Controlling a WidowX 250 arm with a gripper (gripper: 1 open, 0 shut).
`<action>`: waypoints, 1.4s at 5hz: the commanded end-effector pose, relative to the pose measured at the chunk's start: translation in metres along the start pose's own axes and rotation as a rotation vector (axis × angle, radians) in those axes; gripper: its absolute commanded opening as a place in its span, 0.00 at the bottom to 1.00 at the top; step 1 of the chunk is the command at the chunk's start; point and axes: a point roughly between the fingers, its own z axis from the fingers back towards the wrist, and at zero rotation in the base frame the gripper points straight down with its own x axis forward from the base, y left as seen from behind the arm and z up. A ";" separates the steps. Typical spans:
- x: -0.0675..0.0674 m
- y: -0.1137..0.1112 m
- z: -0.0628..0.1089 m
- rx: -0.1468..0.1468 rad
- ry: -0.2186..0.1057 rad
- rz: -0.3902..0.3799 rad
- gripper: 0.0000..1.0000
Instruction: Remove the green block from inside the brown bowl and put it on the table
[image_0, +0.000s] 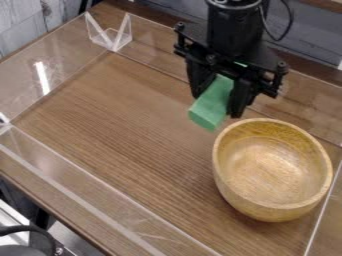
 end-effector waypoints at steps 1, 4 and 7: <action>-0.002 0.015 0.013 -0.003 -0.058 0.018 0.00; -0.016 0.074 -0.013 0.011 -0.075 0.059 0.00; -0.002 0.091 -0.045 0.020 -0.089 0.074 0.00</action>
